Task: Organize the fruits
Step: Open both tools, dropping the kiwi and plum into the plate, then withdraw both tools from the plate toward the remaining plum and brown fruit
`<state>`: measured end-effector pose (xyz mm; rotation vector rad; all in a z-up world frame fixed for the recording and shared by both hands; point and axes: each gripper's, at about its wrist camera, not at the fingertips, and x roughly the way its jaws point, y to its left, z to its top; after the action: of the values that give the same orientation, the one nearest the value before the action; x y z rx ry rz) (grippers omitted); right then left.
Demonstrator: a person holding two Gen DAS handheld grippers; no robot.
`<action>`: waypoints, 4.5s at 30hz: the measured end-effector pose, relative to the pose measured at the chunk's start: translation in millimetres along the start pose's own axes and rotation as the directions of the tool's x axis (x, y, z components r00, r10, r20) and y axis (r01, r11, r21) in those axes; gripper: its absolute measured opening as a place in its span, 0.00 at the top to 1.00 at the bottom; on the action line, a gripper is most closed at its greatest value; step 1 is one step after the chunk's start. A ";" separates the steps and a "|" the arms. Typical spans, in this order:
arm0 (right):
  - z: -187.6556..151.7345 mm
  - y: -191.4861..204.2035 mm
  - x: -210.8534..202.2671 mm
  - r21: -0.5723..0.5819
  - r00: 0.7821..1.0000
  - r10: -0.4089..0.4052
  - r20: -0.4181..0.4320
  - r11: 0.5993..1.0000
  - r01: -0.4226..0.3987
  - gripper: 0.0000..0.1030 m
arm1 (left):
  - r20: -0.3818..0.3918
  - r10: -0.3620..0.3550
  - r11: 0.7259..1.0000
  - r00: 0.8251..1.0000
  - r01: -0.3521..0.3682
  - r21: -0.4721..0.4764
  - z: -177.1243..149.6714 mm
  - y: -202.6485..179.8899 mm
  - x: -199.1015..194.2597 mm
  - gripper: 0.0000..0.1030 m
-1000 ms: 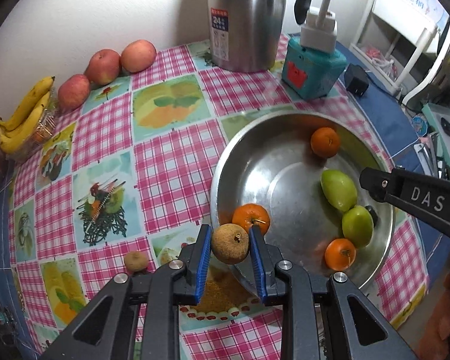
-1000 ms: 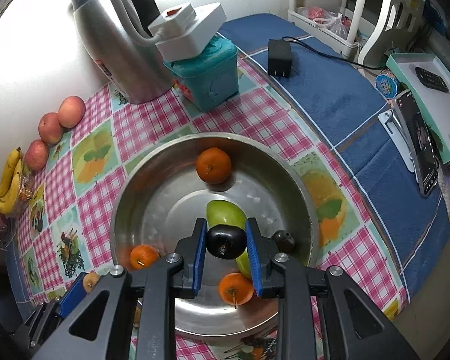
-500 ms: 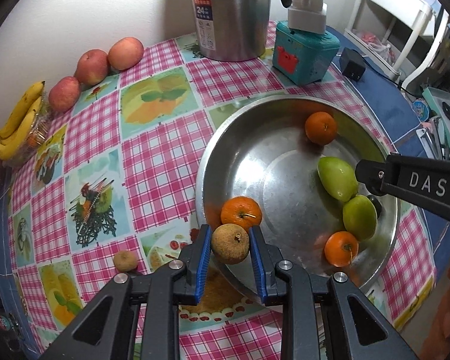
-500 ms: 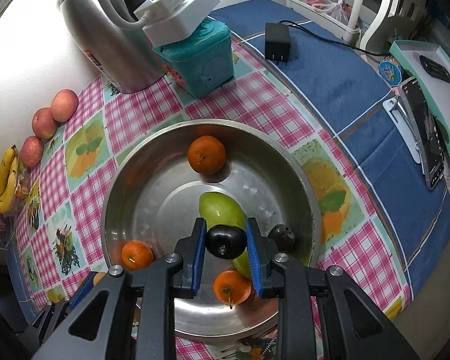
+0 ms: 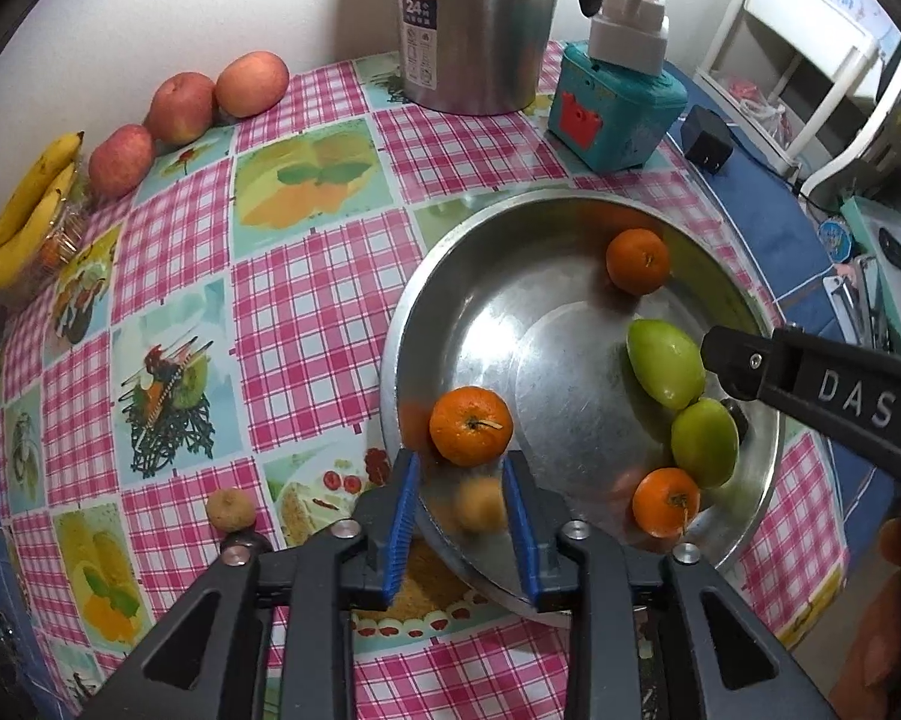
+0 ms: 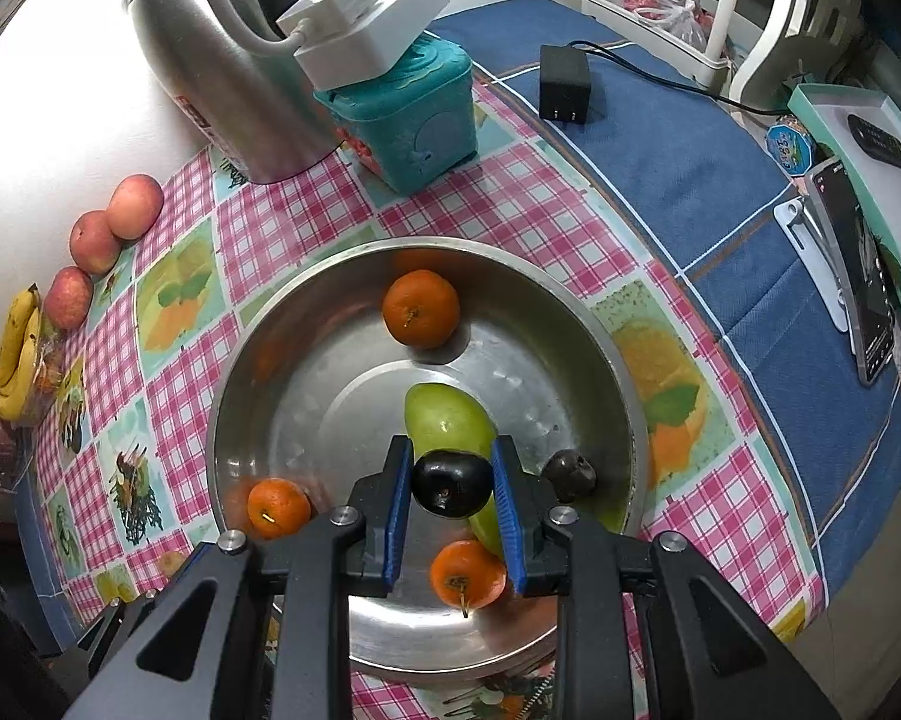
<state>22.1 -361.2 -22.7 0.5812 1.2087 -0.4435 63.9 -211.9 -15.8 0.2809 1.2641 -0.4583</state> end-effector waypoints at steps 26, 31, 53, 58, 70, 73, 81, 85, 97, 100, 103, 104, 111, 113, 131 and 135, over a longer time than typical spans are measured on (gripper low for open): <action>-1.6 11.9 1.0 -0.113 0.998 -0.047 0.046 0.992 0.052 0.72 | -0.009 0.080 0.990 0.997 -0.080 -0.116 2.7 30.0 -1.4 0.19; -1.7 11.4 5.4 -0.127 0.998 -0.042 0.037 0.991 0.046 0.53 | -0.015 0.106 0.986 0.994 -0.107 -0.131 2.8 34.6 -0.3 0.10; -2.7 14.4 4.2 -0.117 0.997 0.002 0.077 0.993 0.006 0.10 | 0.052 0.150 0.942 0.987 -0.127 -0.309 -3.1 87.8 -11.8 0.00; -2.6 14.3 6.3 -0.115 0.998 0.009 0.066 0.993 -0.001 0.10 | 0.040 0.181 0.942 0.983 -0.162 -0.294 -3.9 92.4 -12.6 0.00; -10.7 35.4 4.0 -0.187 0.997 0.037 0.065 0.982 -0.025 0.10 | 0.041 0.274 0.923 0.961 -0.251 -0.292 -15.5 112.2 -25.3 0.00; -15.3 41.2 2.1 -0.203 0.997 0.042 0.065 0.979 -0.028 0.10 | 0.035 0.279 0.919 0.960 -0.257 -0.300 -22.0 119.2 -28.5 0.00; -37.0 55.4 -0.5 -0.238 0.998 0.045 0.037 0.971 -0.035 0.10 | 0.015 0.312 0.903 0.950 -0.291 -0.318 -41.8 140.0 -38.7 0.00; -50.1 63.1 1.8 -0.254 0.999 0.041 0.011 0.967 -0.037 0.10 | 0.007 0.305 0.902 0.952 -0.287 -0.323 -53.4 146.9 -42.0 0.00; -75.5 80.3 -4.4 -0.298 0.999 0.039 -0.007 0.954 -0.039 0.10 | 0.000 0.278 0.889 0.961 -0.258 -0.378 -78.1 169.6 -49.9 0.00; -80.1 84.6 -6.0 -0.307 0.999 0.042 -0.008 0.951 -0.043 0.10 | 0.003 0.274 0.882 0.962 -0.250 -0.401 -82.5 176.7 -53.3 0.00; -83.7 89.0 -7.8 -0.311 0.999 0.050 -0.010 0.949 -0.050 0.10 | 0.008 0.260 0.873 0.966 -0.231 -0.429 -85.9 185.7 -56.0 0.00; -84.6 91.0 -8.1 -0.313 0.998 0.055 -0.011 0.948 -0.056 0.10 | 0.010 0.255 0.870 0.967 -0.225 -0.438 -86.9 188.9 -56.7 0.00; -94.6 112.5 -7.8 -0.354 0.996 0.083 -0.031 0.931 -0.089 0.10 | 0.023 0.207 0.838 0.978 -0.165 -0.521 -94.2 211.7 -59.2 0.00; -98.1 120.4 -7.1 -0.369 0.995 0.094 -0.039 0.924 -0.101 0.10 | 0.021 0.203 0.830 0.979 -0.161 -0.534 -95.8 216.9 -59.3 0.00; -111.7 175.7 17.0 -0.473 0.993 0.084 -0.088 0.873 -0.116 0.10 | -0.075 0.150 0.785 0.986 -0.164 -0.597 -106.3 241.1 -33.0 0.00; -113.2 182.0 21.5 -0.496 0.993 0.080 -0.090 0.861 -0.114 0.10 | -0.084 0.149 0.784 0.985 -0.169 -0.597 -105.8 242.8 -29.7 0.00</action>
<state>55.6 -148.9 -37.8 0.2041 1.2892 -0.0120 83.6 53.6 -28.8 -0.1527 1.3397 0.1142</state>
